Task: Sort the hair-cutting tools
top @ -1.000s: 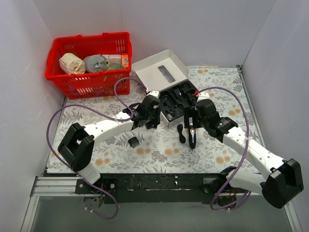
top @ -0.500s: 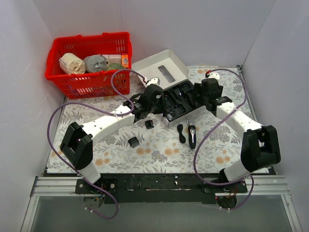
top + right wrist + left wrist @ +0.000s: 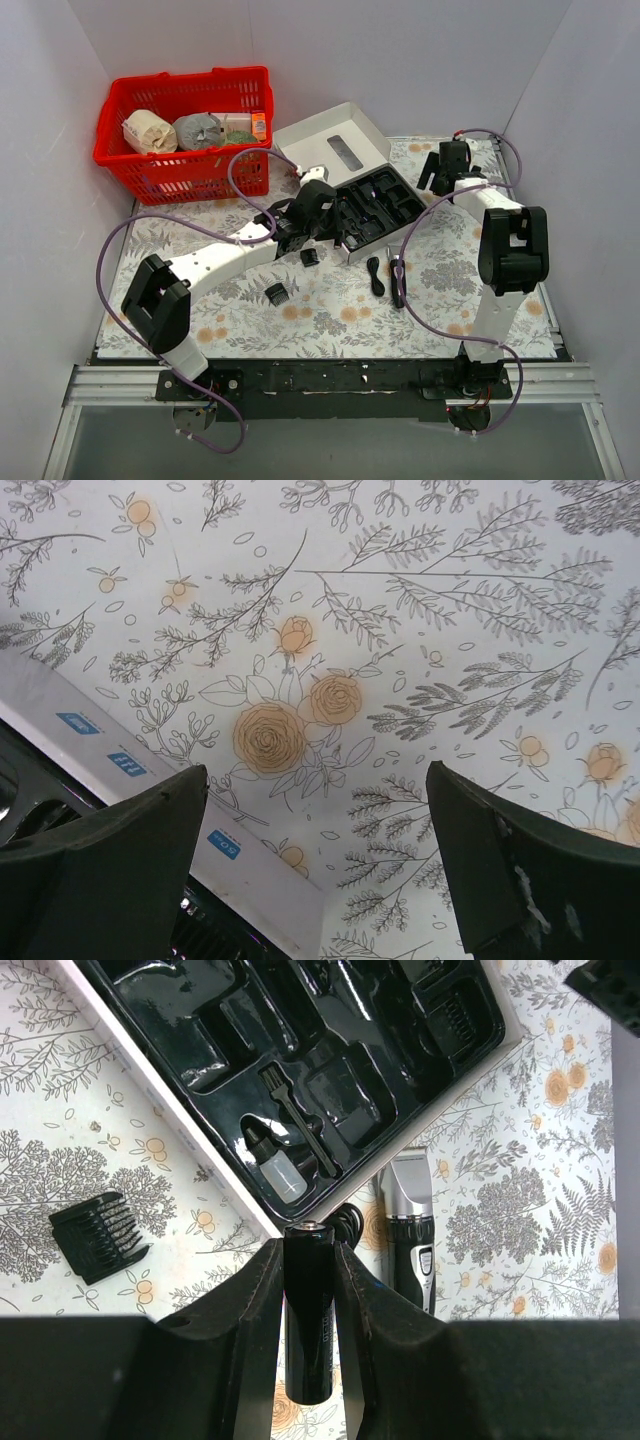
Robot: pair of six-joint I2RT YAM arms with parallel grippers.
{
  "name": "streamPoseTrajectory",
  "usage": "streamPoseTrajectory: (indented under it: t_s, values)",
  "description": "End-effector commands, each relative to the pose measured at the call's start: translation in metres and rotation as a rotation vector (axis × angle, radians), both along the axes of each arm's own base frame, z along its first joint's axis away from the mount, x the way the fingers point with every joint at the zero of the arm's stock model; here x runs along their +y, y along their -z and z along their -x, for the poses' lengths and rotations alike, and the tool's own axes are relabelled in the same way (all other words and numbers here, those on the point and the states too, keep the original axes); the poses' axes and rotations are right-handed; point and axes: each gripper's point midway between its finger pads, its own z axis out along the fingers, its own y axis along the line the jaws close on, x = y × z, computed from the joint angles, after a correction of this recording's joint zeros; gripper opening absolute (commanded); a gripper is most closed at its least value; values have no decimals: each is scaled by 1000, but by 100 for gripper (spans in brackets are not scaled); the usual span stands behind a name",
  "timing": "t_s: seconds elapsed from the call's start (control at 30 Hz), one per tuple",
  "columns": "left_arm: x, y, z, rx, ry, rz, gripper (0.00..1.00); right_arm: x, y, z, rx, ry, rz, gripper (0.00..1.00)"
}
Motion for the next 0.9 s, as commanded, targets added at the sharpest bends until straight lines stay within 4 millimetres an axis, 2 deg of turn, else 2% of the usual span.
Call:
streamPoseTrajectory:
  t_s: [0.0, 0.07, 0.1, 0.13, 0.23, 0.27, 0.33, 0.37, 0.4, 0.47, 0.5, 0.6, 0.63, 0.77, 0.83, 0.87]
  values:
    - [7, -39, -2, -95, -29, 48, 0, 9, -6, -10, 1, -18, -34, 98]
    - [6, -42, -3, -93, -41, 63, 0, 10, 6, 3, 32, -18, -44, 98]
    - [6, -43, -4, -92, -46, 68, 0, 10, 4, 7, 29, -18, -49, 98]
    - [6, -43, -4, -91, -54, 72, 0, 9, 16, 19, 61, -17, -46, 98]
    - [6, -47, -7, -92, -84, 94, 0, 10, 23, 35, 86, -18, -60, 98]
    - [6, -46, -7, -90, -89, 95, 0, 12, 33, 45, 114, -28, -75, 98]
    - [6, -46, -10, -90, -107, 103, 0, 16, 33, 56, 126, -39, -83, 98]
    - [6, -45, -11, -89, -112, 105, 0, 18, 43, 67, 151, -46, -83, 97]
    - [5, -43, -12, -84, -122, 108, 0, 18, 38, 71, 140, -45, -85, 97]
    - [5, -38, -15, -78, -140, 103, 0, 19, 46, 85, 160, -46, -86, 97]
    - [4, -33, -17, -72, -143, 98, 0, 20, 40, 87, 147, -46, -89, 97]
    - [2, -28, -25, -76, -174, 93, 0, 23, 43, 102, 151, -55, -100, 98]
    - [0, -20, -27, -64, -182, 82, 0, 26, 44, 106, 154, -63, -114, 97]
    - [-6, -10, -42, -62, -221, 64, 0, 36, 46, 117, 154, -88, -124, 97]
    - [-13, -15, -52, -74, -231, 65, 0, 40, 47, 123, 156, -99, -128, 97]
    - [-15, -6, -56, -67, -232, 41, 0, 43, 47, 124, 154, -103, -126, 97]
